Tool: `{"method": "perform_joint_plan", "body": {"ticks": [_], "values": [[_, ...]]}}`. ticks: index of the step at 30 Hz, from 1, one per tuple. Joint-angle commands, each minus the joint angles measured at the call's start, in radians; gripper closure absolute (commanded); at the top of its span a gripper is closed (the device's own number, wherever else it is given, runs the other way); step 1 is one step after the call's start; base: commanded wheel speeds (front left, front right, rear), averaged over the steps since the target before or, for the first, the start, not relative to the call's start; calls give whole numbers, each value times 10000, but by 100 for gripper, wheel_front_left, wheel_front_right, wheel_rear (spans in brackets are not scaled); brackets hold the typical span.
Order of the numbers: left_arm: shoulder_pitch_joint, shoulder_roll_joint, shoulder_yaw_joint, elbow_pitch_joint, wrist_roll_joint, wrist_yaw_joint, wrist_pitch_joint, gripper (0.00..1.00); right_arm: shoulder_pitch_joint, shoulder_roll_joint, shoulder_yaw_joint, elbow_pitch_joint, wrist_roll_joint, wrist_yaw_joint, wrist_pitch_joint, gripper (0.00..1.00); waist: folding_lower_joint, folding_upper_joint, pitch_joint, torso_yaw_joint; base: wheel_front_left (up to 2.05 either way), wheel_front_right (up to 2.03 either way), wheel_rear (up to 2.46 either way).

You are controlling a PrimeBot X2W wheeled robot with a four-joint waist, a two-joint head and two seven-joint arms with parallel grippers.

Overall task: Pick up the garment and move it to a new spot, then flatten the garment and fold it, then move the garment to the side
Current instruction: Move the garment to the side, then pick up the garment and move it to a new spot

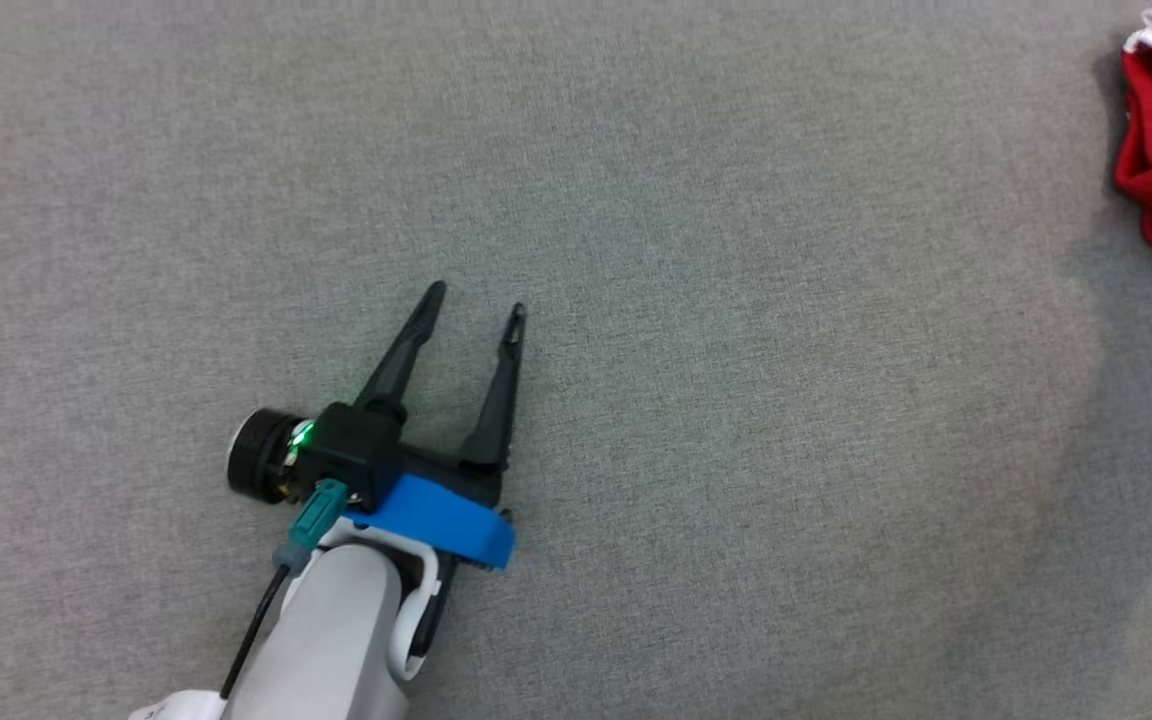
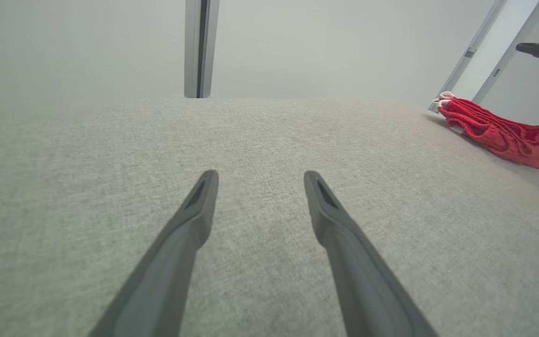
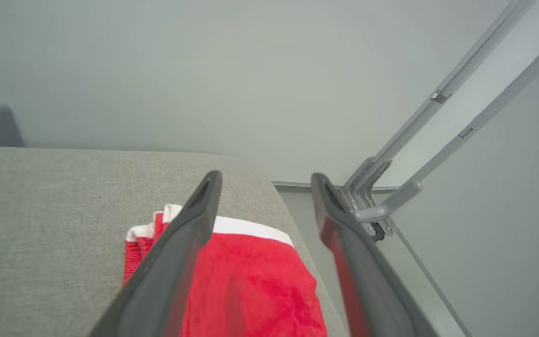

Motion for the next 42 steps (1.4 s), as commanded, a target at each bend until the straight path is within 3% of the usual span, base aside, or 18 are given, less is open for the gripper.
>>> {"method": "perform_joint_plan", "body": {"ticks": [1,4,5,10,16,23,42], "values": [[213,161,210,105,24,140,28,0,253,621,-174,-720,32,-3,-69,0,-1,0,-150,-16,0,0,0],[270,140,570,14,60,341,24,0,1022,1686,-109,-2275,280,-3,-69,0,-1,0,-409,44,0,0,0],[270,140,570,14,60,341,24,0,1022,1686,-109,-2275,280,-3,-69,0,-1,0,-409,44,0,0,0],[338,109,1187,-20,244,602,14,0,3022,3118,841,-4713,1541,-3,-66,0,-1,0,-820,366,0,0,0],[520,105,1761,53,266,832,15,0,4732,3833,1704,-5437,2272,-3,-70,0,-1,0,-1236,672,0,0,0],[982,103,2179,223,141,892,15,0,6217,4140,1922,-5635,2527,-3,-71,0,-1,0,-1965,904,0,0,0],[2767,105,2483,554,-268,1066,15,0,7987,4185,2624,-5416,2953,-3,-72,0,-1,0,-4233,1118,0,0,0]]}}
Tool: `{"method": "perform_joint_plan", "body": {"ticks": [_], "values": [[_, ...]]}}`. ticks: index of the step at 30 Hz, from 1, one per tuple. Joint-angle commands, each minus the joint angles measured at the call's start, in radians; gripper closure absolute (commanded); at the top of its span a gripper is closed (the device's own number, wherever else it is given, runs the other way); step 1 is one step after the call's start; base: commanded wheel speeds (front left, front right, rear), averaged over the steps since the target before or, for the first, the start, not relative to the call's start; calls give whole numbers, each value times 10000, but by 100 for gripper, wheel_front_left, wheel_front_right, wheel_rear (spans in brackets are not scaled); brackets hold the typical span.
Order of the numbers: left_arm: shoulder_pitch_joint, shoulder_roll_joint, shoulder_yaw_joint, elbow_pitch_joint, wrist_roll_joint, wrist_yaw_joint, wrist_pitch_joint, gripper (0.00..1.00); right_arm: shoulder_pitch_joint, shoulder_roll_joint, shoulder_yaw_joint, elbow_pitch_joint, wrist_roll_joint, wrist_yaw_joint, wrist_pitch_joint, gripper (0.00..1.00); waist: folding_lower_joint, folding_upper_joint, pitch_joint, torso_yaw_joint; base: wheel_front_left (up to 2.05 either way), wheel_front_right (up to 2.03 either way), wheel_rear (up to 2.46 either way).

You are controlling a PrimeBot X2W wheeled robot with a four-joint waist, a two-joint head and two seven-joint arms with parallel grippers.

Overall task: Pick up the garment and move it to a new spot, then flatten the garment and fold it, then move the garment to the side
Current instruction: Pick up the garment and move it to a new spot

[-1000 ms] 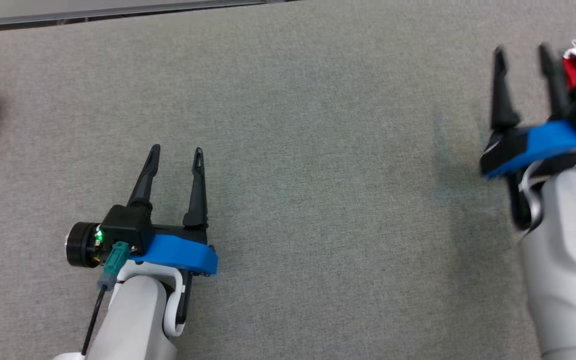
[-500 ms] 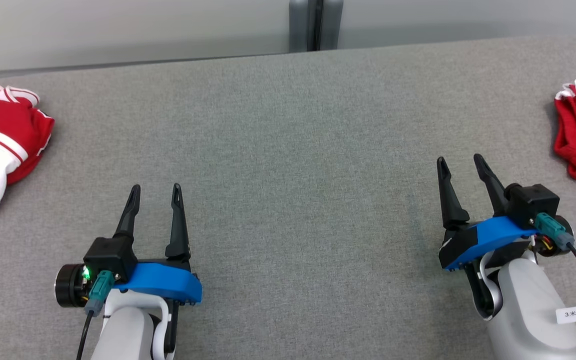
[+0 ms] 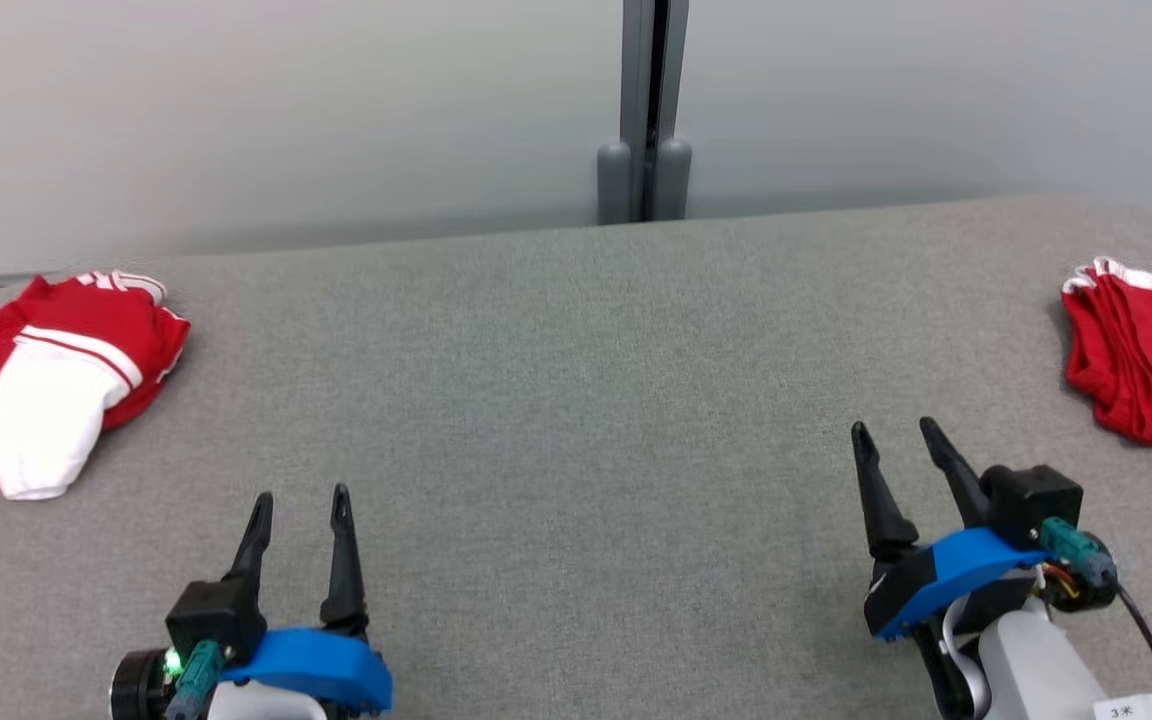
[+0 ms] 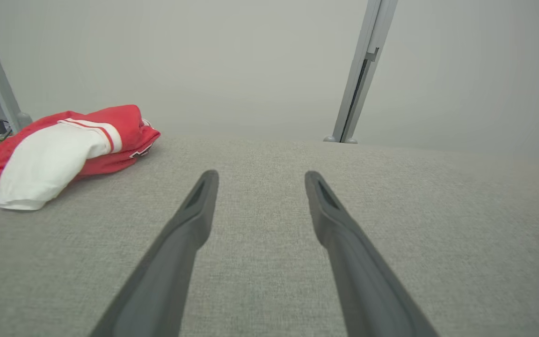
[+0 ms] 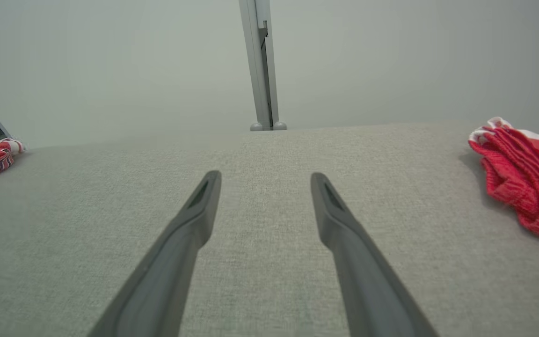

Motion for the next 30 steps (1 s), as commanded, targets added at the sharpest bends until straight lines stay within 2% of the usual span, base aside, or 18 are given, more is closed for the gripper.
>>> {"method": "perform_joint_plan", "body": {"ticks": [1,15,21,26,30], "values": [[165,3,97,23,-16,48,-3,0,215,6,68,28,71,-3,-35,0,1,0,-197,-44,0,0,0],[920,1,395,-142,114,-168,-2,0,815,3,240,119,240,-3,-34,0,1,0,-778,319,0,0,0],[870,6,453,-256,-98,8,-2,0,755,5,287,249,231,-3,-36,0,1,0,-651,591,0,0,0],[801,5,598,-231,-59,34,-4,0,565,5,514,363,200,-3,-34,0,1,0,-527,1325,0,0,0],[596,5,729,-223,-139,86,-2,0,472,7,666,372,263,-3,-34,0,1,0,-310,2297,0,0,0]]}}
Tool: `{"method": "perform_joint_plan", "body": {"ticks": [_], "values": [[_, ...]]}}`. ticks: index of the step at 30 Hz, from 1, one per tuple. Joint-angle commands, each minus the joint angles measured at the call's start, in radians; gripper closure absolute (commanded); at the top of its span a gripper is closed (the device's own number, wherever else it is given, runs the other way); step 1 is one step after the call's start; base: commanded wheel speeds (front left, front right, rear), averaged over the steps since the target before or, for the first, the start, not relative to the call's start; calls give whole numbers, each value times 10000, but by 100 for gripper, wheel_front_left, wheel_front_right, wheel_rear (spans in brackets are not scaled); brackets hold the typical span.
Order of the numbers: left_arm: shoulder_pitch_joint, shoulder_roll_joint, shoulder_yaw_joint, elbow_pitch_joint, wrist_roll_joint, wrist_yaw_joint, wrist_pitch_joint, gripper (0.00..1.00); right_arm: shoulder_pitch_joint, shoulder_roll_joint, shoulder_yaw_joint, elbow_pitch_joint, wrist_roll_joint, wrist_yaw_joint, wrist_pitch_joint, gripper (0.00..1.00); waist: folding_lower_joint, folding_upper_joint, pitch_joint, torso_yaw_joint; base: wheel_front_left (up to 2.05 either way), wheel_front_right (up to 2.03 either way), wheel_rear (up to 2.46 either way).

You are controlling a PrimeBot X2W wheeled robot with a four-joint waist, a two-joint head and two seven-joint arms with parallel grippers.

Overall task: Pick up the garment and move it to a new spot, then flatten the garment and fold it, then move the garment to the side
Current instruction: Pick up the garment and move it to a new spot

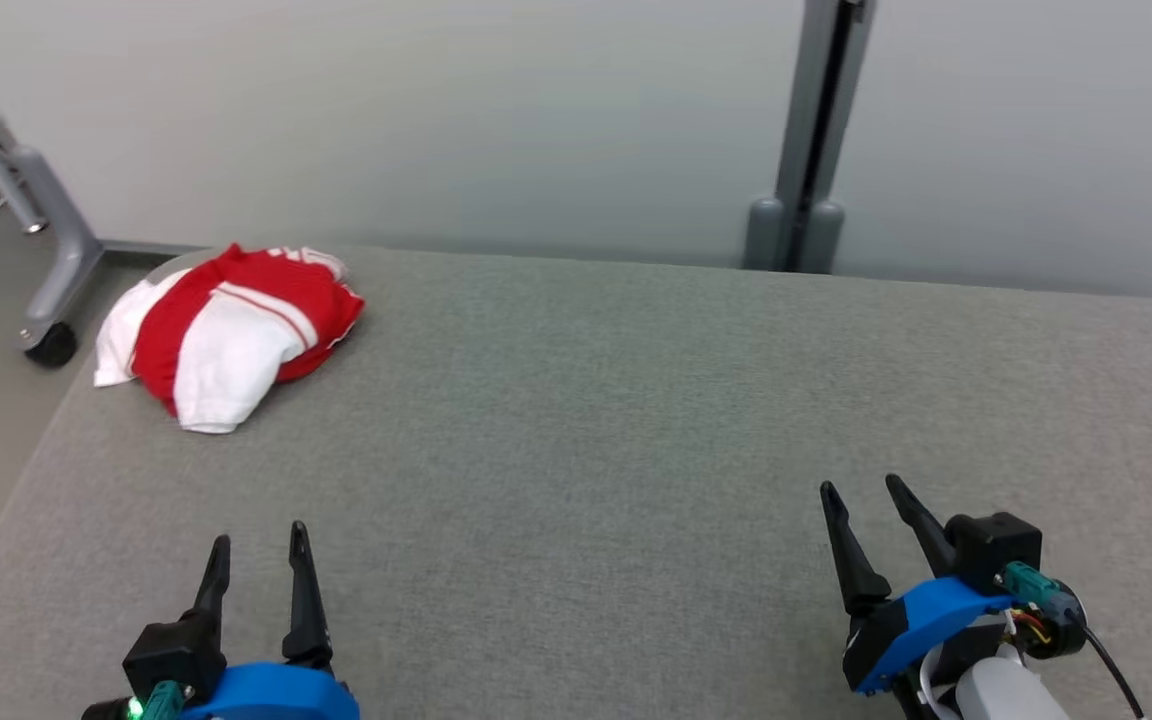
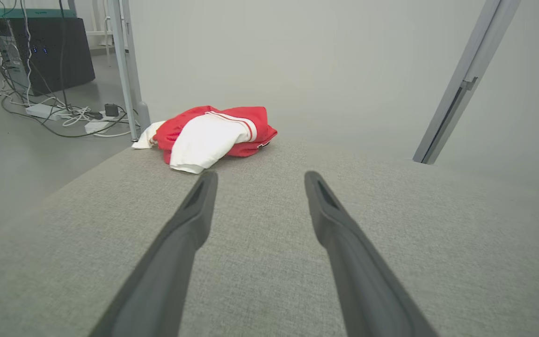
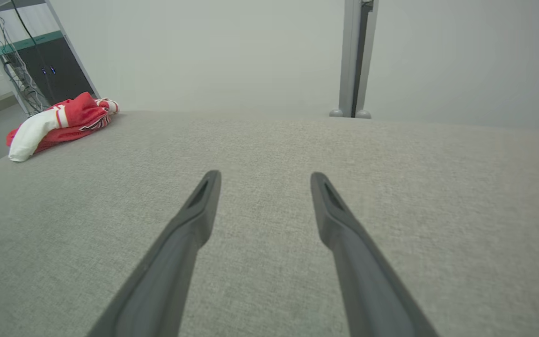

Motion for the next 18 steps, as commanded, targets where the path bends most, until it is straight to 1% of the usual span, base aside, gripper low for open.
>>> {"method": "perform_joint_plan", "body": {"ticks": [1,6,7,10,14,18], "values": [[-189,8,82,-17,-75,70,-2,0,-177,2,61,-2,59,-3,-34,0,0,0,445,753,0,0,0],[53,5,407,34,-186,199,-2,0,-422,-1,493,91,167,-3,-36,0,0,0,628,1871,0,0,0],[53,5,407,34,-186,199,-2,0,-422,-1,493,91,167,-3,-36,0,0,0,628,1871,0,0,0],[214,2,664,-8,-236,211,-2,0,-532,-3,819,142,277,-3,-34,0,0,0,670,2354,0,0,0],[396,-1,995,-119,-365,192,-2,0,-708,-12,1196,149,375,-3,-34,0,0,0,695,2710,0,0,0],[304,1,1149,-146,-276,90,-2,0,-805,-10,1419,241,403,-3,-36,0,0,0,746,2806,0,0,0]]}}
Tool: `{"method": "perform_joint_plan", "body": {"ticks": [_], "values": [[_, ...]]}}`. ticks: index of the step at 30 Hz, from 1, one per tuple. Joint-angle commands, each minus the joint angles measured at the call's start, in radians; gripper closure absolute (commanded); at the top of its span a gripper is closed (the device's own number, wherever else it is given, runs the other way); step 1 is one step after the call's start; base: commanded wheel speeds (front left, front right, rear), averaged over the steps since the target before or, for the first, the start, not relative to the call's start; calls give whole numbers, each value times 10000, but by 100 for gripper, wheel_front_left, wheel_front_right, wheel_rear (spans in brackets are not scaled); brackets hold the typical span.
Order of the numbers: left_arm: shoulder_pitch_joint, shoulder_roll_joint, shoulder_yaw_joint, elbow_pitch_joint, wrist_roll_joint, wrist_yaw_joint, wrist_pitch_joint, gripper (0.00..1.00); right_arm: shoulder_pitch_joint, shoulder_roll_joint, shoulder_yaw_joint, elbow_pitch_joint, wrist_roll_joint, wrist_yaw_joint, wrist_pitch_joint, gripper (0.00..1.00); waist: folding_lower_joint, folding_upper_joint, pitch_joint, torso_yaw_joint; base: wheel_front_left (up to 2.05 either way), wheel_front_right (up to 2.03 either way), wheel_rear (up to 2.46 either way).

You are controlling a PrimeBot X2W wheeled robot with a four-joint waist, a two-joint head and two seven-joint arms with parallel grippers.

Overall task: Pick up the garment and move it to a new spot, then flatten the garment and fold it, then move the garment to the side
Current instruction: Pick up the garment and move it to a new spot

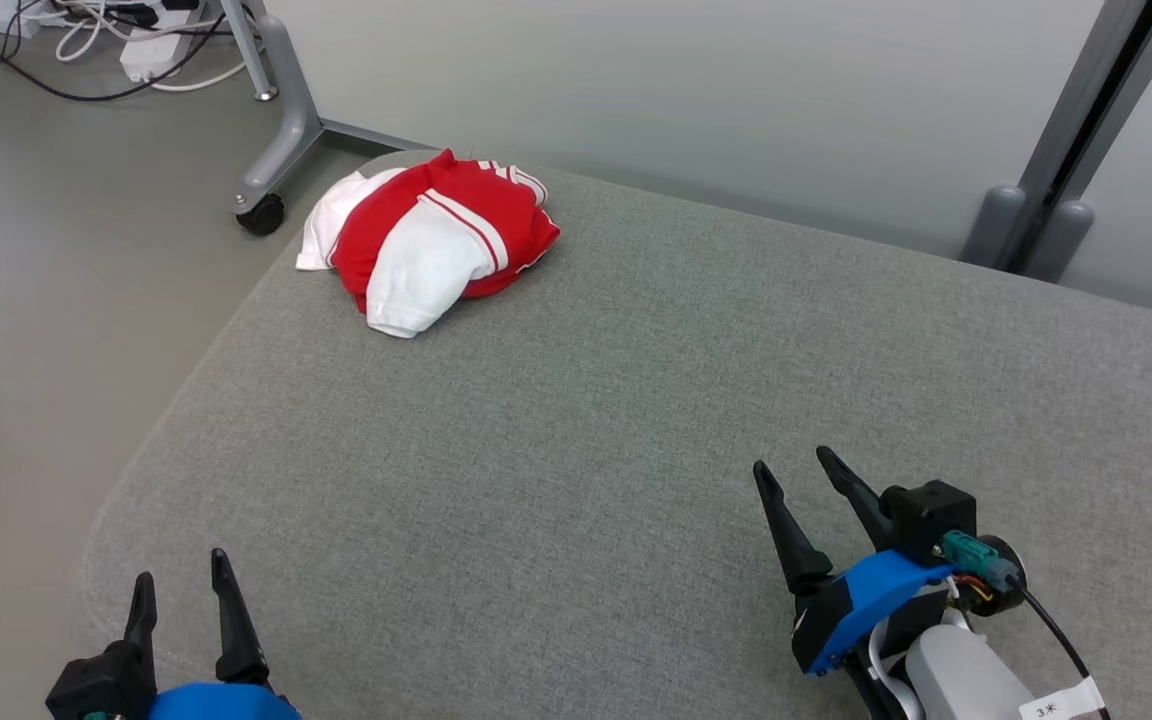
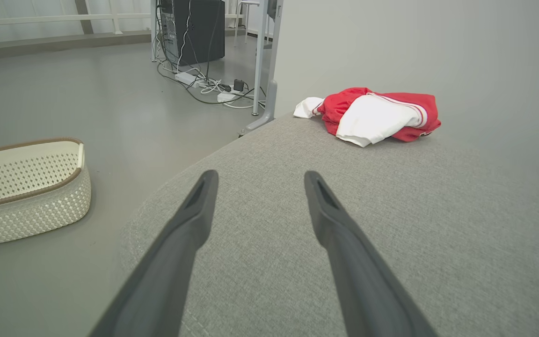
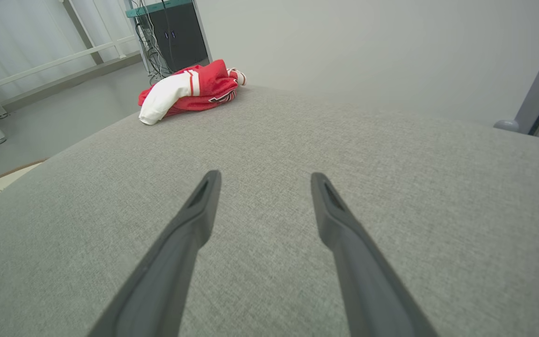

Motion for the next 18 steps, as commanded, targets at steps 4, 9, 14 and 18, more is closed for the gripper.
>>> {"method": "perform_joint_plan", "body": {"ticks": [4,9,14,18], "values": [[-553,-4,214,68,35,-253,-2,0,-290,-26,139,3,-108,-3,-32,0,0,0,284,-111,0,0,0],[-1708,39,493,352,376,-724,-4,0,-728,-83,328,-130,-281,-3,-32,0,0,0,904,-378,0,0,0],[-3368,217,662,1015,252,-1196,-4,0,-1122,-252,631,-474,-300,-3,-32,0,0,0,1506,-610,0,0,0],[-4745,709,397,2074,57,-1411,-1,0,-1511,-407,1009,-829,-128,-3,-34,0,0,0,2046,-866,0,0,0]]}}
